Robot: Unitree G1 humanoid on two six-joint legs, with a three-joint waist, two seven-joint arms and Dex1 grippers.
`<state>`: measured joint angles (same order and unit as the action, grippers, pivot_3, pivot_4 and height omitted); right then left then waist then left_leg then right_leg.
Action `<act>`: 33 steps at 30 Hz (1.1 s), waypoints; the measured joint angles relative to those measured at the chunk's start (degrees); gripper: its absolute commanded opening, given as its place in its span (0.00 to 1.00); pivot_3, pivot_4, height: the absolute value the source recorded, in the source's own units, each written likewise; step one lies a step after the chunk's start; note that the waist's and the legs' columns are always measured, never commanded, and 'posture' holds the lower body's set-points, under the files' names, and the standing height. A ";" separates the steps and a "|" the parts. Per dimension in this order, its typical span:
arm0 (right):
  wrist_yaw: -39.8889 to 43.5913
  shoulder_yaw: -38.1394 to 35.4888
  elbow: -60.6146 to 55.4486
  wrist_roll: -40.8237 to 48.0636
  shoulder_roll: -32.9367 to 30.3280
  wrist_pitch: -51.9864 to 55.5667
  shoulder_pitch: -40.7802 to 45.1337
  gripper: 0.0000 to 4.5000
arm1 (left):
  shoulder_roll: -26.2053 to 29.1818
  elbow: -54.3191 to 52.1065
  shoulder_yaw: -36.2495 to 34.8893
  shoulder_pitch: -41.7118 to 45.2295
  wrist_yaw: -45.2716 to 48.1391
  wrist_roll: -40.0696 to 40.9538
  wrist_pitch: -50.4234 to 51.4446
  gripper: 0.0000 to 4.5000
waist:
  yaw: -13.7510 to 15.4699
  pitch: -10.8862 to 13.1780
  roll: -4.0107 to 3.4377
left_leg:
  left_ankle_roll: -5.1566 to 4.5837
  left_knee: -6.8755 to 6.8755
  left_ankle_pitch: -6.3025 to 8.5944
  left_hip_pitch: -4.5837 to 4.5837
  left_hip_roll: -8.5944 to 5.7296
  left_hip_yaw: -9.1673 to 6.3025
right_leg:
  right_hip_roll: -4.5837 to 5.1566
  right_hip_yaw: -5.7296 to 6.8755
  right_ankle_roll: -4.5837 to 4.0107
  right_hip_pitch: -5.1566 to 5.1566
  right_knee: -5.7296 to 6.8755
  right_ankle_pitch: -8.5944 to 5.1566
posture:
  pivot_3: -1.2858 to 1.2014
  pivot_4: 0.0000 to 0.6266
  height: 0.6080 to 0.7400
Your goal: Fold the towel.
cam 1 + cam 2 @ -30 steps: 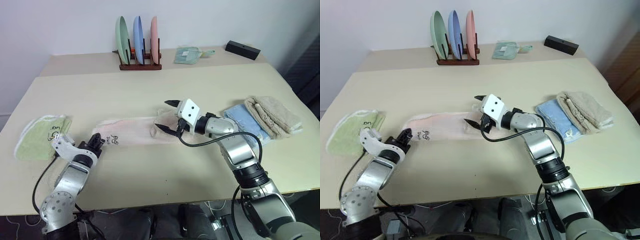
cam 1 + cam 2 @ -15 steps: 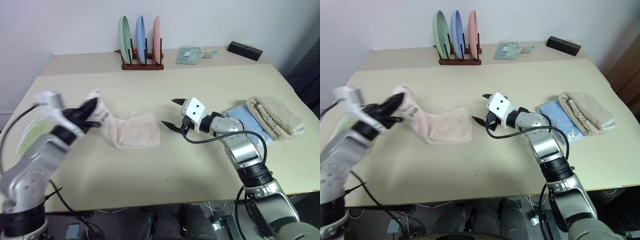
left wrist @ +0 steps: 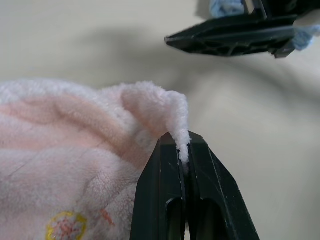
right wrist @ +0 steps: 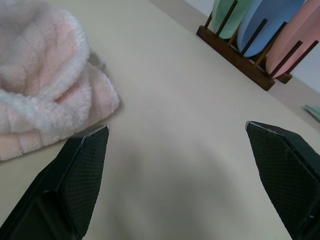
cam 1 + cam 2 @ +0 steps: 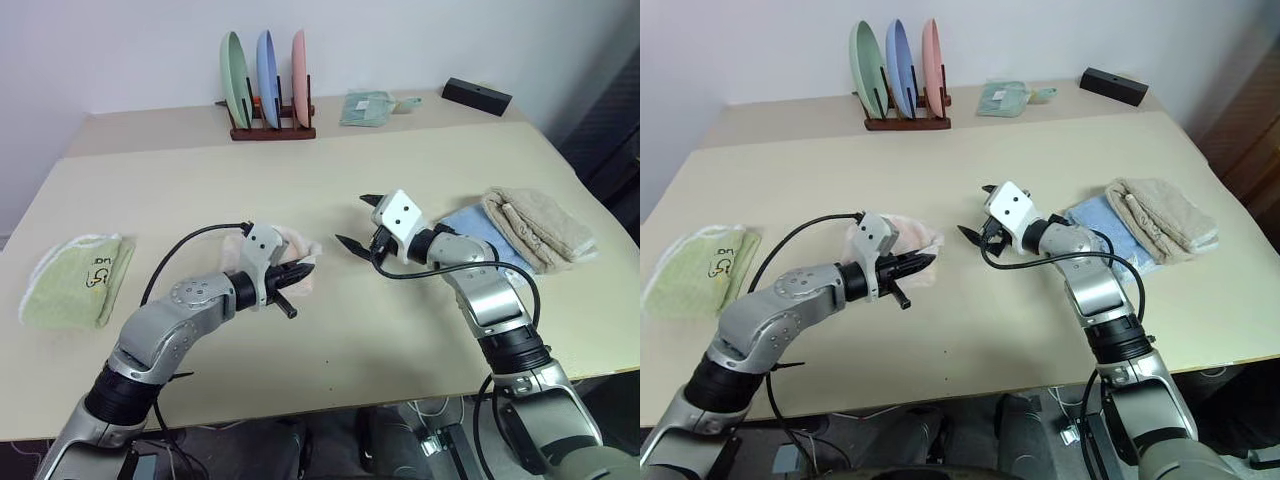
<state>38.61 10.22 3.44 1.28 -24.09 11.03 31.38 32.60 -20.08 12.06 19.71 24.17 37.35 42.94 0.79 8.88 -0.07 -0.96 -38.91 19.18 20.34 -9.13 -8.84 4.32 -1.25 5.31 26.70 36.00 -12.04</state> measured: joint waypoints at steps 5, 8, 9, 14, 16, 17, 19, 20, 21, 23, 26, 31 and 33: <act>-0.12 0.01 -0.85 -0.05 0.01 0.38 -0.07 1.00 | -1.08 -1.23 -2.04 -1.56 1.89 0.24 0.66 0.64 | -0.06 0.00 0.00 | 0.00 -0.01 0.00 0.00 0.00 -0.01 | -0.01 0.01 0.00 0.01 0.01 0.00 | 0.52 0.24 1.00; -0.12 0.04 -0.86 -0.10 0.03 0.46 -0.08 1.00 | -1.97 -3.66 -5.70 -2.44 2.14 2.72 1.41 0.98 | -0.08 0.00 0.00 | 0.00 -0.01 0.00 0.00 0.00 -0.01 | 0.00 0.00 0.00 0.01 0.01 0.00 | 0.52 0.24 1.00; -0.12 0.04 -0.87 -0.10 0.04 0.45 -0.07 1.00 | -2.20 -4.87 -7.59 -3.15 2.20 4.42 1.84 0.98 | -0.12 0.00 0.00 | 0.00 -0.01 0.00 0.00 0.00 -0.01 | 0.00 0.00 0.00 0.01 0.01 0.00 | 0.52 0.24 1.00; 0.53 -0.04 -0.85 0.14 -0.08 0.55 -0.01 0.70 | 0.86 -11.06 -19.77 -10.38 3.35 14.39 4.46 0.93 | -0.31 0.01 -0.01 | 0.00 0.01 0.00 -0.01 0.03 0.01 | -0.03 -0.01 0.00 0.03 0.02 0.00 | 0.52 0.24 1.00; 1.50 -0.10 -0.87 0.57 -0.18 1.02 -0.02 0.48 | 1.83 -12.05 -24.50 -12.75 3.00 17.00 5.00 0.83 | -0.10 0.01 -0.01 | 0.00 0.00 0.00 -0.02 0.02 0.00 | -0.02 -0.01 0.00 0.00 0.02 0.00 | 0.52 0.24 1.00; 2.11 -0.08 -0.93 1.23 -0.09 1.30 0.00 0.37 | 1.89 -12.09 -26.38 -13.34 2.52 17.37 4.95 0.72 | 0.08 0.01 -0.01 | 0.00 -0.04 0.00 -0.03 0.02 -0.02 | -0.02 0.02 0.00 -0.05 0.01 0.00 | 0.52 0.24 1.00; 3.74 0.01 -2.19 3.47 0.68 3.05 0.04 0.13 | 2.44 -11.27 -29.12 -14.87 0.68 15.24 3.59 0.49 | 0.10 0.01 -0.01 | 0.00 -0.06 0.00 -0.08 0.01 -0.02 | -0.01 0.02 0.00 -0.12 -0.01 0.00 | 0.52 0.24 1.00; 4.32 -0.01 -3.13 4.68 1.07 4.16 0.08 0.01 | 2.61 -10.34 -29.81 -15.20 -0.32 13.34 2.70 0.38 | 0.12 0.01 -0.01 | 0.00 -0.06 0.00 -0.08 0.01 -0.03 | -0.01 0.03 0.00 -0.12 -0.01 0.00 | 0.52 0.24 1.00; 4.60 -0.04 -3.85 5.82 1.86 5.52 0.40 0.00 | 2.70 -9.24 -30.02 -15.19 -1.28 11.56 2.24 0.28 | 0.10 0.01 -0.01 | 0.00 -0.05 0.00 -0.08 0.01 -0.03 | -0.01 0.03 0.00 -0.11 -0.01 0.00 | 0.52 0.24 1.00; 4.64 -0.04 -5.50 8.26 4.42 8.71 1.21 0.00 | 2.53 -6.80 -29.14 -14.01 -3.27 7.56 0.80 0.28 | 0.03 0.01 -0.01 | 0.00 -0.05 0.00 -0.07 0.01 -0.05 | -0.02 0.04 0.00 -0.10 0.00 0.00 | 0.52 0.24 1.00; 4.49 2.32 -6.04 9.21 8.58 12.25 2.99 0.00 | 0.79 -2.12 -25.33 -8.85 -4.56 1.31 -2.48 0.28 | 0.04 0.00 0.01 | 0.00 -0.07 0.00 -0.07 0.00 -0.06 | 0.00 0.08 -0.01 -0.12 -0.01 0.01 | 0.52 0.24 1.00; 4.22 9.48 -1.68 7.31 13.13 14.74 3.05 0.00 | -2.00 6.69 -17.97 -5.93 -1.84 -5.60 -6.78 0.28 | -0.23 -0.01 0.01 | -0.01 -0.03 0.01 -0.04 -0.01 -0.05 | 0.01 0.09 -0.02 -0.05 -0.01 0.01 | 0.52 0.24 1.00; 2.84 11.01 2.09 5.43 13.89 14.62 2.29 0.00 | -2.92 8.78 -15.74 -6.99 -0.31 -7.52 -8.10 0.28 | -0.23 -0.01 0.01 | -0.01 -0.03 0.01 -0.02 -0.01 -0.05 | 0.00 0.09 -0.02 -0.02 0.01 0.01 | 0.52 0.24 1.00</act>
<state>41.45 21.23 5.54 6.72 -10.20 25.65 33.66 29.68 -11.30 -3.68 12.72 23.85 29.83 34.84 0.56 8.87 -0.06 -0.96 -38.94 19.18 20.32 -9.14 -8.89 4.32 -1.16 5.29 26.68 36.00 -12.03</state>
